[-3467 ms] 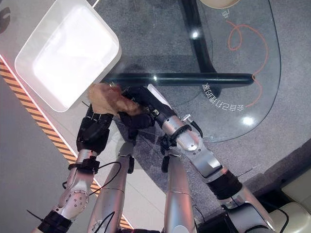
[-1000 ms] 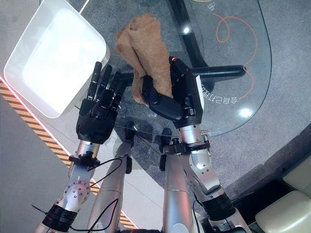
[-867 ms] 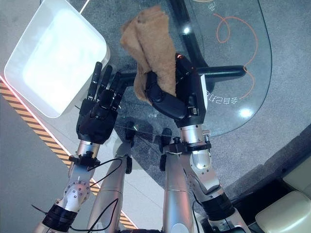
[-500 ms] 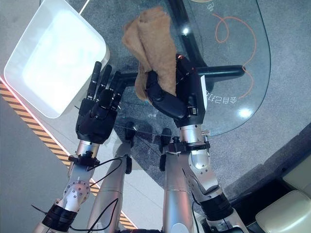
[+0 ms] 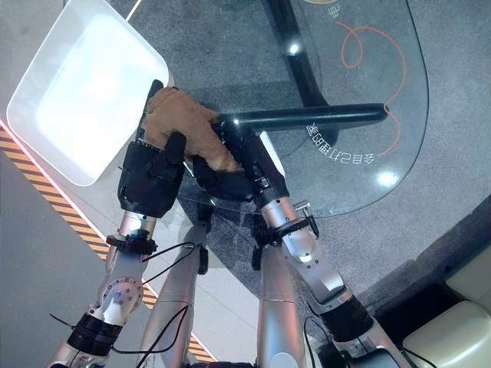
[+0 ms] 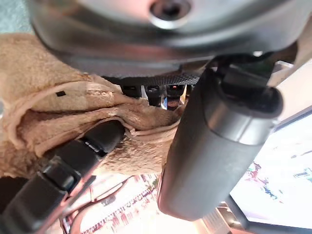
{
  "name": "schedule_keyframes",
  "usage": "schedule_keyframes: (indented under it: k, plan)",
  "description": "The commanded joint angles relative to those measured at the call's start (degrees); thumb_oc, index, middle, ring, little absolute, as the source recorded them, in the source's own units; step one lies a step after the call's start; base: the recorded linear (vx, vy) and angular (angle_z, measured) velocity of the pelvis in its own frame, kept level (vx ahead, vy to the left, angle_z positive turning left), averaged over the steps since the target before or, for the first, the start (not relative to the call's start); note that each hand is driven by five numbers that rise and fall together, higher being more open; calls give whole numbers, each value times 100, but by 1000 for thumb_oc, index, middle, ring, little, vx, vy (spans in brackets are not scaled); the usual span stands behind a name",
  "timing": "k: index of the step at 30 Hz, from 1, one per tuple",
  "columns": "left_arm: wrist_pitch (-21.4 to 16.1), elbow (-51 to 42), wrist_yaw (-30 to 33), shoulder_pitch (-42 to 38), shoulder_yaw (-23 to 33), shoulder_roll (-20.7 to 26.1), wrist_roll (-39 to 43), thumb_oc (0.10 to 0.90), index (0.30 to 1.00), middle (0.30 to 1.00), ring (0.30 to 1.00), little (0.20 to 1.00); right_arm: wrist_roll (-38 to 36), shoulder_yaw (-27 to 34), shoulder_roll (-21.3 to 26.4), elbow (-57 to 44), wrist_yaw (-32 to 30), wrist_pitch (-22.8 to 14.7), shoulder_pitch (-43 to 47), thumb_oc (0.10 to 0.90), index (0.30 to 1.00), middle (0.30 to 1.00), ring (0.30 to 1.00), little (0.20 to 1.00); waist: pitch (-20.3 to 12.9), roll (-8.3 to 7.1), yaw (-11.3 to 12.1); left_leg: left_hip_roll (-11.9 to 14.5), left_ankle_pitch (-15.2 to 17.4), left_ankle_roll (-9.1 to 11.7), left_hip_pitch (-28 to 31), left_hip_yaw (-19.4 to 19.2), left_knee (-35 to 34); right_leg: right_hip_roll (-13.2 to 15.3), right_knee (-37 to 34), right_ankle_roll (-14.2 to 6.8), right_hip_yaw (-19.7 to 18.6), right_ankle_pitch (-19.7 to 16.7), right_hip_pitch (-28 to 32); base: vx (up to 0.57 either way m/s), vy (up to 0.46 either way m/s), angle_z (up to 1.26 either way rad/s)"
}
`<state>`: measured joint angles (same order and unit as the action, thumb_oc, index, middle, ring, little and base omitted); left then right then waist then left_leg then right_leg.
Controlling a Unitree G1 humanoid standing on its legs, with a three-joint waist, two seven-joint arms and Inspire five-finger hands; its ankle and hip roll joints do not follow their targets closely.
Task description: Wipe the table with a cloth and put it in the basket.
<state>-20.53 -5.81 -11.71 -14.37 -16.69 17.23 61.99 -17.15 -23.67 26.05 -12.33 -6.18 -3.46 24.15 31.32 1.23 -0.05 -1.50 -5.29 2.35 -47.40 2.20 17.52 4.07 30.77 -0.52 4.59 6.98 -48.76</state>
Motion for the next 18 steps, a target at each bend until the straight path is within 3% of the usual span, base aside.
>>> schedule_keyframes:
  k: [1, 6, 16, 17, 18]
  plan:
    - [-115, -1081, 145, -315, -276, -36, -693, 800, 900, 900, 900, 900, 387, -679, -139, -1028, 777, -332, 564, 100, 300, 300, 300, 200, -152, 81, 46, -475, 393, -523, 197, -360, 142, -407, -848, -108, -141, -713, 116, 0, 0, 0]
    - [112, -965, 571, -506, -461, -57, -753, 800, 900, 900, 900, 900, 382, -936, -99, -1004, 984, -360, 889, 100, 300, 300, 300, 200, -152, 60, 70, -494, 388, -517, 195, -333, 155, -409, -868, -122, -140, -721, 129, 0, 0, 0]
    - [652, -671, 646, -720, -771, -119, -453, 800, 900, 900, 900, 900, 247, -1122, -168, -916, 972, -376, 1376, 100, 300, 300, 300, 200, -152, 57, 82, -506, 388, -491, 231, -332, 146, -403, -915, -129, -111, -747, 166, 0, 0, 0]
    - [599, -638, 586, -717, -799, -108, -399, 429, 582, 582, 582, 529, 246, -1132, -140, -903, 948, -374, 1390, 100, 300, 300, 300, 200, -152, 60, 77, -502, 385, -486, 235, -342, 140, -402, -923, -130, -112, -755, 168, 0, 0, 0]
    - [547, -611, 532, -707, -808, -99, -373, 133, 328, 328, 328, 233, 234, -1140, -118, -891, 939, -385, 1385, 100, 300, 300, 300, 200, -152, 63, 74, -501, 384, -484, 233, -348, 140, -402, -926, -127, -112, -758, 166, 0, 0, 0]
